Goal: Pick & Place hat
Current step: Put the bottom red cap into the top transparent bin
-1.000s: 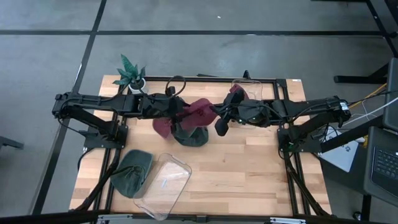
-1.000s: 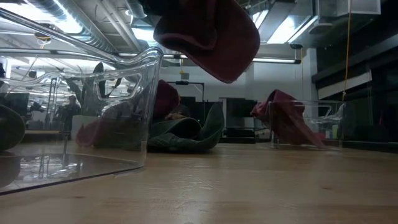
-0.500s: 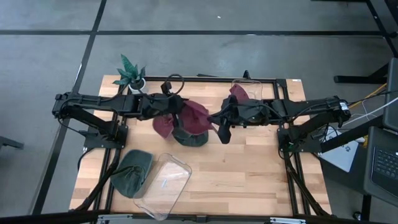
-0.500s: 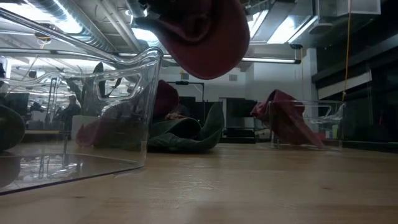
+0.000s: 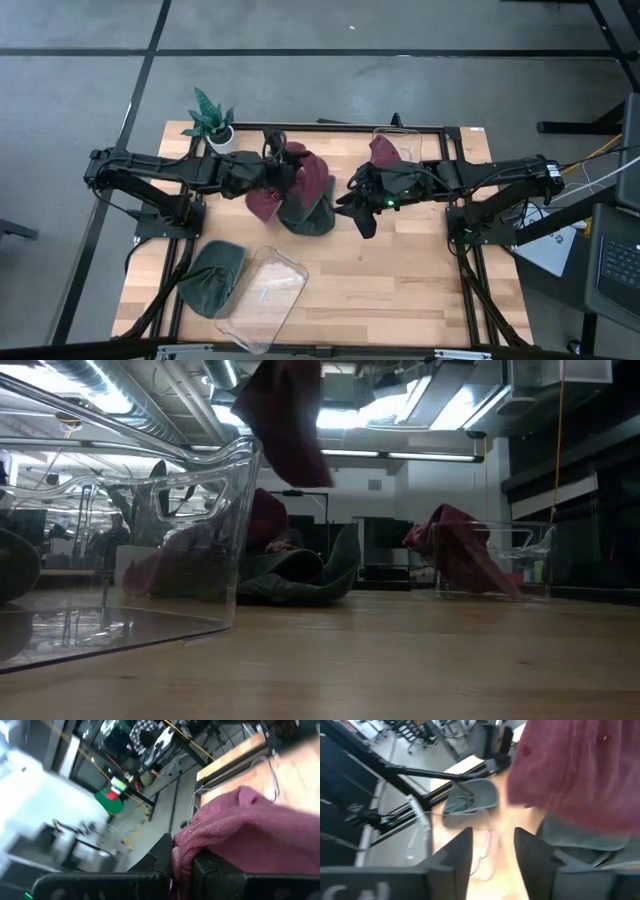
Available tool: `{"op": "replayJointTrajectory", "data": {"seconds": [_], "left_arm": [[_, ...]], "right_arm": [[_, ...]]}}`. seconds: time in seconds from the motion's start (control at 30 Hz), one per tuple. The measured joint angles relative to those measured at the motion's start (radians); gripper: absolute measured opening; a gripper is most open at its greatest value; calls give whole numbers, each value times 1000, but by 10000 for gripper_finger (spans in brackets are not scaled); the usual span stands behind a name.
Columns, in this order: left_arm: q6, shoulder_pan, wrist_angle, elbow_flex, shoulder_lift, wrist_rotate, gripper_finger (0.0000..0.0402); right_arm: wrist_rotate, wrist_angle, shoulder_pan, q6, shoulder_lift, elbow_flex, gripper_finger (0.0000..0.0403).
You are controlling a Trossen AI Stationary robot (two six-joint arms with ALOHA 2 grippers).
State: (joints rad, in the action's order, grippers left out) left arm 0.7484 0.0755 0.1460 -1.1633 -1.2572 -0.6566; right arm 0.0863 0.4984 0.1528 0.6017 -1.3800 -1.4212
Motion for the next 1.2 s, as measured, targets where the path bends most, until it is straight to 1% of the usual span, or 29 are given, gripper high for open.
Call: {"op": "replayJointTrajectory", "data": {"seconds": [0.13, 0.23, 0.3, 0.37, 0.47, 0.67, 0.77, 0.87, 0.97, 1.03, 1.13, 1.2], "left_arm": [[155, 23, -8, 0, 0, -15, 18], [256, 34, -23, 0, 1, -9, 18], [301, 36, -26, 0, 1, -2, 18], [329, 35, -44, 1, 1, -1, 18], [397, 36, -78, 1, 1, -1, 18], [619, 86, -85, 1, 13, -1, 18], [688, 104, -82, 1, 13, 1, 18], [736, 117, -83, 1, 14, 41, 18], [764, 140, -83, 1, 14, 45, 18], [764, 158, -82, 1, 18, 39, 18], [739, 181, -84, 1, 21, 37, 18], [712, 191, -82, 1, 20, 45, 18]], "right_arm": [[-129, 1, 0, 69, 1, 0, 200], [-226, 1, 2, 116, 1, 0, 221], [-261, 1, 11, 151, 1, 0, 228], [-263, 0, 22, 165, 1, 0, 231], [-227, 0, 36, 162, 1, 0, 232], [-64, -35, 32, 234, 1, 0, 233], [20, -65, 24, 218, 1, 0, 233], [75, -76, 10, 182, 1, 0, 233], [76, -77, -8, 159, 1, 0, 233], [58, -76, -17, 143, 1, 0, 233], [44, -76, -26, 119, 1, 0, 233], [44, -81, -30, 62, 1, 0, 233]]}}
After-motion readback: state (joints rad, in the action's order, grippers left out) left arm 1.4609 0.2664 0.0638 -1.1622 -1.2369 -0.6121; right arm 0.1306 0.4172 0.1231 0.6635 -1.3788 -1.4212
